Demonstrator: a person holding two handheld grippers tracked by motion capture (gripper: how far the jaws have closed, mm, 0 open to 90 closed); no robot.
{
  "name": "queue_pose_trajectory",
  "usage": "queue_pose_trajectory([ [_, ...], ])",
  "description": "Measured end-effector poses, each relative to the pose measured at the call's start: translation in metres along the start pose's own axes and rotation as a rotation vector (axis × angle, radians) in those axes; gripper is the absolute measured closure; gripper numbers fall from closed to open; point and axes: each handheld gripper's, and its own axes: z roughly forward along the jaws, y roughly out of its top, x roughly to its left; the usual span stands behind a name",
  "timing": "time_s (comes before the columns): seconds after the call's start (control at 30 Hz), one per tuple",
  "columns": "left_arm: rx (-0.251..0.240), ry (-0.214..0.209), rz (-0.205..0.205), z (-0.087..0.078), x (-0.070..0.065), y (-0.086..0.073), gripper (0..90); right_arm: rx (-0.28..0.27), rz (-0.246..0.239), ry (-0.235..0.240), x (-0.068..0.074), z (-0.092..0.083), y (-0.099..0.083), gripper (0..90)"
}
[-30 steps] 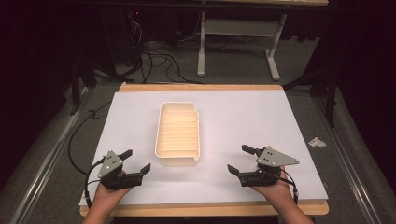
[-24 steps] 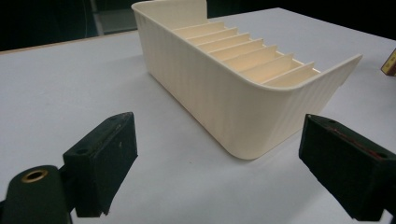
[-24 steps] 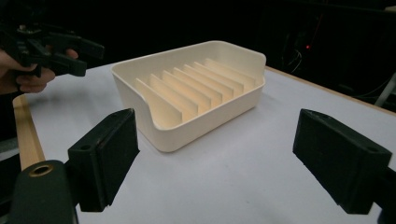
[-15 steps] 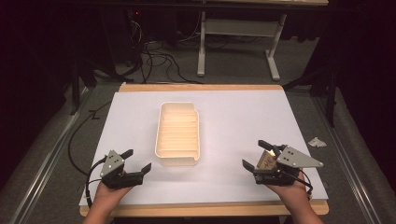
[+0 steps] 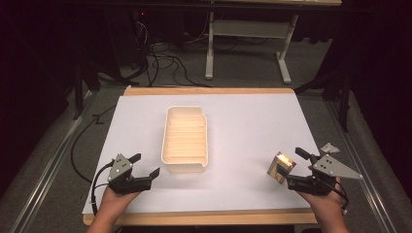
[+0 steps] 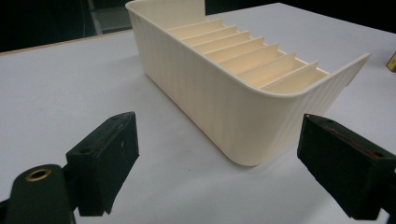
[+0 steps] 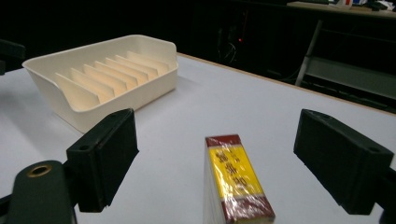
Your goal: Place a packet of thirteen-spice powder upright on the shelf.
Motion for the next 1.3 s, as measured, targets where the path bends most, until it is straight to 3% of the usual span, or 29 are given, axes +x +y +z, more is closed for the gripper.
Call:
queue_pose_trajectory([
  [0.37, 0.004, -0.014, 0.001, 0.001, -0.001, 0.001, 13.6, 0.052, 0.061, -0.005, -0.008, 0.006, -0.019, 15.1],
  [0.83, 0.013, -0.023, -0.003, 0.002, -0.003, 0.0, 13.6, 0.134, 0.062, 0.023, -0.013, 0.018, -0.036, 18.2],
  [1.3, 0.032, -0.027, 0.007, 0.004, -0.003, -0.003, 13.8, 0.142, 0.107, 0.041, -0.023, 0.018, -0.043, 35.8],
])
